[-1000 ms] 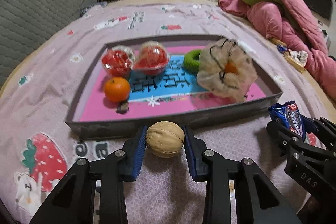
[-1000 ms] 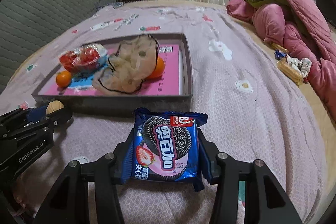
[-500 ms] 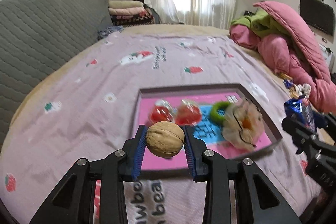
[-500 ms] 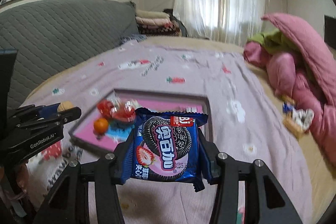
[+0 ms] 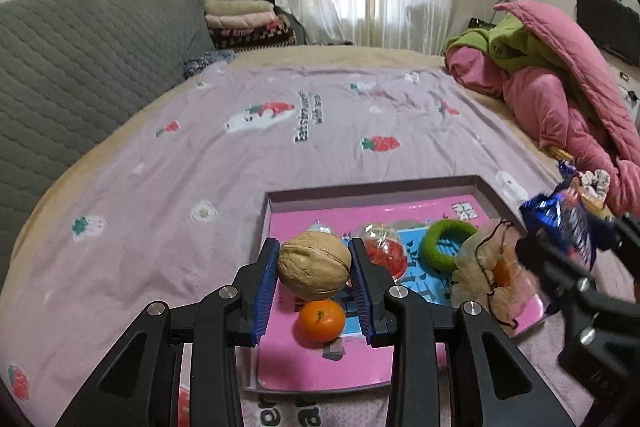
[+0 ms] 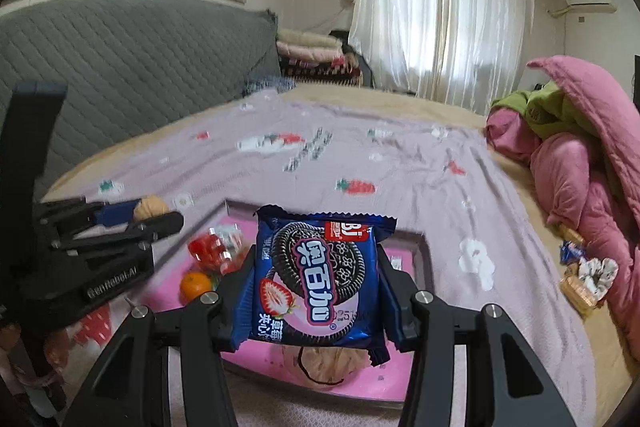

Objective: Organize objects
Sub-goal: 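Close left tool on the walnut while right tool grips the blue cookie packet, then carry the walnut and cookie packet over the tray and lower them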

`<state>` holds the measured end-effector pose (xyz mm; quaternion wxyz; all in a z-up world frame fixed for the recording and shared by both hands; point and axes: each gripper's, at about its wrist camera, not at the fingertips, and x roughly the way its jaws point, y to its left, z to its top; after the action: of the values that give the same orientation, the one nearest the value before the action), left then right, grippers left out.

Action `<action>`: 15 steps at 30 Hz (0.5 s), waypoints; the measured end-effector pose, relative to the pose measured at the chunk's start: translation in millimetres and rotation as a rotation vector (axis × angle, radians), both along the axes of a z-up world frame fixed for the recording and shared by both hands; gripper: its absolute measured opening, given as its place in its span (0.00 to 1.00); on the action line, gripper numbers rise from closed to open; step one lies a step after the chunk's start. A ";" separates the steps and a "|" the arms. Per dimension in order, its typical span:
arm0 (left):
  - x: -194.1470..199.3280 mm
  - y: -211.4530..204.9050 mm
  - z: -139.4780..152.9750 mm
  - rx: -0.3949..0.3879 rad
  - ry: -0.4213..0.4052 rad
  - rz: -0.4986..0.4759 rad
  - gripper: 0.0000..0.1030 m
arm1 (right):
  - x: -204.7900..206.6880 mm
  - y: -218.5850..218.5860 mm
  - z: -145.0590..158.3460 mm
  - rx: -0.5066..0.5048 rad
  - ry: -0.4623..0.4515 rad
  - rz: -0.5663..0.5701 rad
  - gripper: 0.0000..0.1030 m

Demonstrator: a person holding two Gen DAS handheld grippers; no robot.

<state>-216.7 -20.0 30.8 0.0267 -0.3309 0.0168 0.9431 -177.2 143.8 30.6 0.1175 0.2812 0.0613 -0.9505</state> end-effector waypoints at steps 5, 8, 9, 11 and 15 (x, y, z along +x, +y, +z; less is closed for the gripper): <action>-6.6 8.8 -22.8 0.007 -0.042 0.000 0.34 | -10.7 4.5 -23.4 0.018 -0.030 -0.012 0.50; -7.9 14.1 -33.4 0.005 -0.059 -0.007 0.34 | -13.8 9.2 -32.9 0.012 -0.051 -0.020 0.50; -7.8 15.8 -35.8 0.001 -0.060 -0.006 0.34 | -13.7 10.7 -35.5 0.013 -0.055 -0.023 0.50; -7.5 20.5 -40.7 -0.009 -0.058 -0.014 0.34 | -15.0 11.6 -39.5 0.016 -0.063 -0.019 0.50; -5.9 27.3 -49.7 -0.023 -0.075 -0.030 0.34 | -16.6 10.7 -47.8 0.025 -0.080 -0.016 0.50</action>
<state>-222.6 7.3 -18.9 0.0378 -0.3659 0.0316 0.9294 -193.9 154.6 -17.1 0.1089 0.3209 0.0661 -0.9385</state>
